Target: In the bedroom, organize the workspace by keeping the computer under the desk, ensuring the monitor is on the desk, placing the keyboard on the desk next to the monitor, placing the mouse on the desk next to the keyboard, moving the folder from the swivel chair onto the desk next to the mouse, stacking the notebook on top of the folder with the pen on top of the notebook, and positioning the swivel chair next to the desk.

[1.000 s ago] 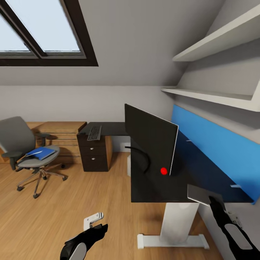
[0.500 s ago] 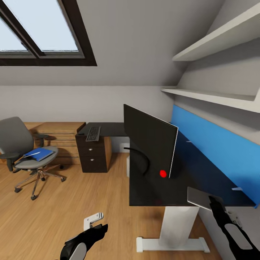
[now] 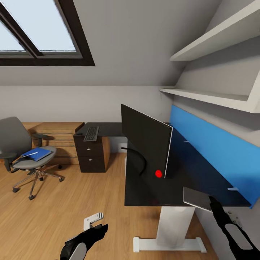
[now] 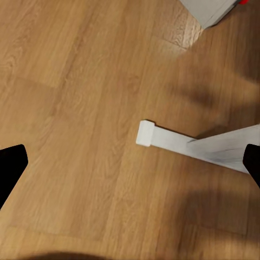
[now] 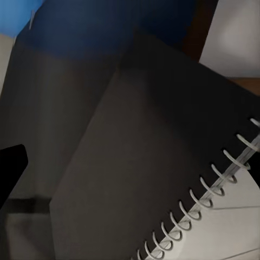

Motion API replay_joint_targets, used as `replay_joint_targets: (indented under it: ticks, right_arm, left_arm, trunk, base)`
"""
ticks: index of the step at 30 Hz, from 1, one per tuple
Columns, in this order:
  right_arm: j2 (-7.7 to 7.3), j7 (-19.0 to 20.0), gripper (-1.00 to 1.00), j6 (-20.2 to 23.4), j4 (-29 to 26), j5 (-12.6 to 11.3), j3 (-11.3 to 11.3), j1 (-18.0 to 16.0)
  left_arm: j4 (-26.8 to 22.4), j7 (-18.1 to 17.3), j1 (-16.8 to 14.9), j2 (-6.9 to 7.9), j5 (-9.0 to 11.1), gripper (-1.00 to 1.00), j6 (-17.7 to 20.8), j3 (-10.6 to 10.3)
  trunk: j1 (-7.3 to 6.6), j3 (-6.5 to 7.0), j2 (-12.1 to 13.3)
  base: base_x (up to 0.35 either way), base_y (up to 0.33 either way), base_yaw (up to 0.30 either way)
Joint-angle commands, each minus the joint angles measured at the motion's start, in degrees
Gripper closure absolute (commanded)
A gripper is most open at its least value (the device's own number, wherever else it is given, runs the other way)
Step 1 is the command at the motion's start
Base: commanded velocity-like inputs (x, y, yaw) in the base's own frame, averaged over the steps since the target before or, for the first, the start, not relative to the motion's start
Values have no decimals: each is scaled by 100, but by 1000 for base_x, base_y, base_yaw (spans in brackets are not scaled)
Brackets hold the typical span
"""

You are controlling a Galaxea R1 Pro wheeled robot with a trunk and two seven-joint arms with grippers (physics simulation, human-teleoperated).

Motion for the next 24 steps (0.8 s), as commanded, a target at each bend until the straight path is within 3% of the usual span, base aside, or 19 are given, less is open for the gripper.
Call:
replay_joint_targets:
  ticks: [1,24]
  right_arm:
    - [-2,12,-100,-7,-1,-61,2,-2]
    - [-2,13,-100,-6,-1,-59,2,-6]
  left_arm:
    - [-8,58,-5,6,57,-100,-2,-15]
    - [-8,58,-5,6,63,-100,3,-15]
  trunk:
    - [0,-6,-4]
    - [0,-6,-4]
  base:
    - [0,-8,0]
    - [0,-1,0]
